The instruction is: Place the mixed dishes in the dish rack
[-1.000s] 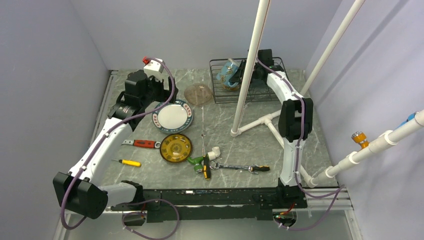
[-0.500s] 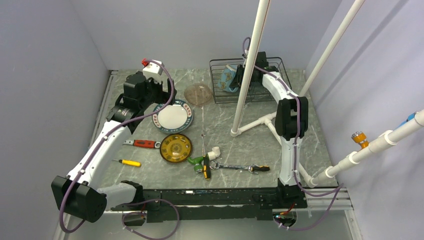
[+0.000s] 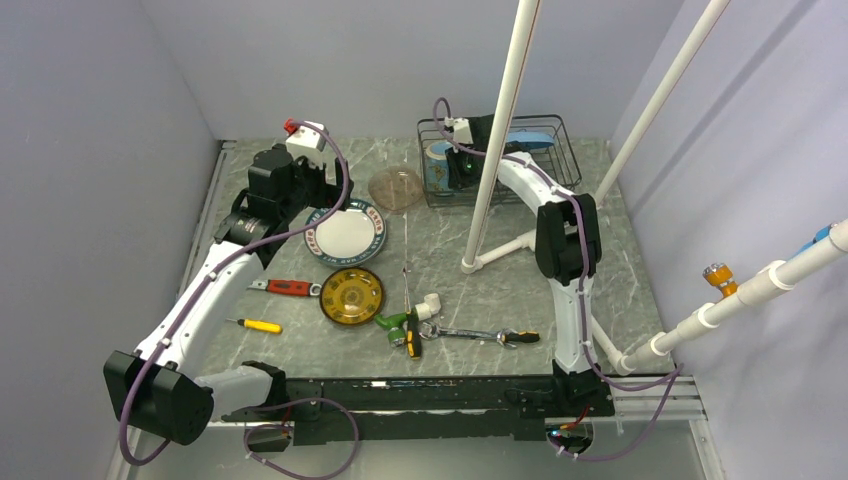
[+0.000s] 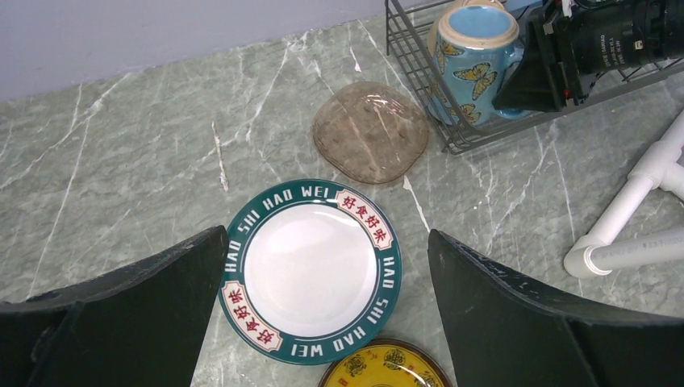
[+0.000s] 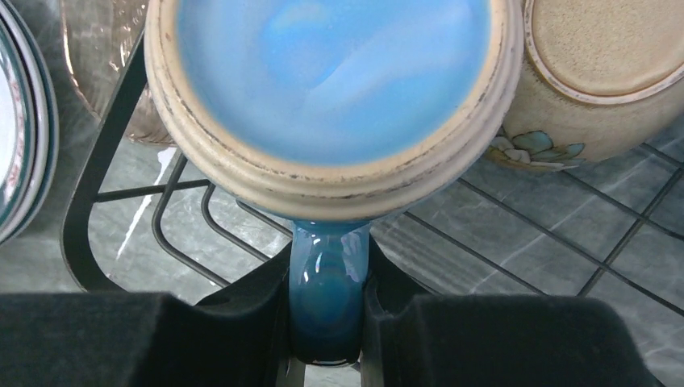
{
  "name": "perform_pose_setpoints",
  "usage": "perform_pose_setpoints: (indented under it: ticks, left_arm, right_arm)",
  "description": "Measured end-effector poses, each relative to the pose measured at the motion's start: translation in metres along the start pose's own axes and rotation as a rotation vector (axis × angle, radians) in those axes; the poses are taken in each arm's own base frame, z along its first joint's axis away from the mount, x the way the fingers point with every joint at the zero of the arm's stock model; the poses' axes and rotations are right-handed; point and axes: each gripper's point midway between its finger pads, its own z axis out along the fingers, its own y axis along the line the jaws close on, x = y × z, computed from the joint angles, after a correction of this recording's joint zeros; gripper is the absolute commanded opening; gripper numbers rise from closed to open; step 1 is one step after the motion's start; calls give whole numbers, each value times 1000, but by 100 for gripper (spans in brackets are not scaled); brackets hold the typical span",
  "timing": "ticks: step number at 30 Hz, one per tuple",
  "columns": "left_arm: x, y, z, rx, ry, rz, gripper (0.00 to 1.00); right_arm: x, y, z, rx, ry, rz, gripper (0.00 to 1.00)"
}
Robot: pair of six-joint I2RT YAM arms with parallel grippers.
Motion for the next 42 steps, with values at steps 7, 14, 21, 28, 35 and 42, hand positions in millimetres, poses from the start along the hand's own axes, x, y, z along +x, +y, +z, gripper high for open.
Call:
perform_pose_setpoints:
  ticks: [7,14,21,28,35,42]
  left_arm:
    - [1,1,0,-7,1,3,99]
    - [5,2,4,-8,14,3,99]
    - [11,5,10,-26,35,7,99]
    - [20,10,15,-49,59,8,99]
    - [26,14,17,-71,74,16,99]
    - [29,15,19,-78,83,18,99]
  right_arm:
    - [-1,-4,2,24,-4,-89,9]
    - [0,-3,3,16,-24,-112,33]
    - [-5,-7,1,26,-56,-124,45]
    - [-6,-4,-10,28,-65,-128,52]
    - [-8,3,-26,25,-75,-134,66]
    - [-12,16,-53,10,-103,-78,71]
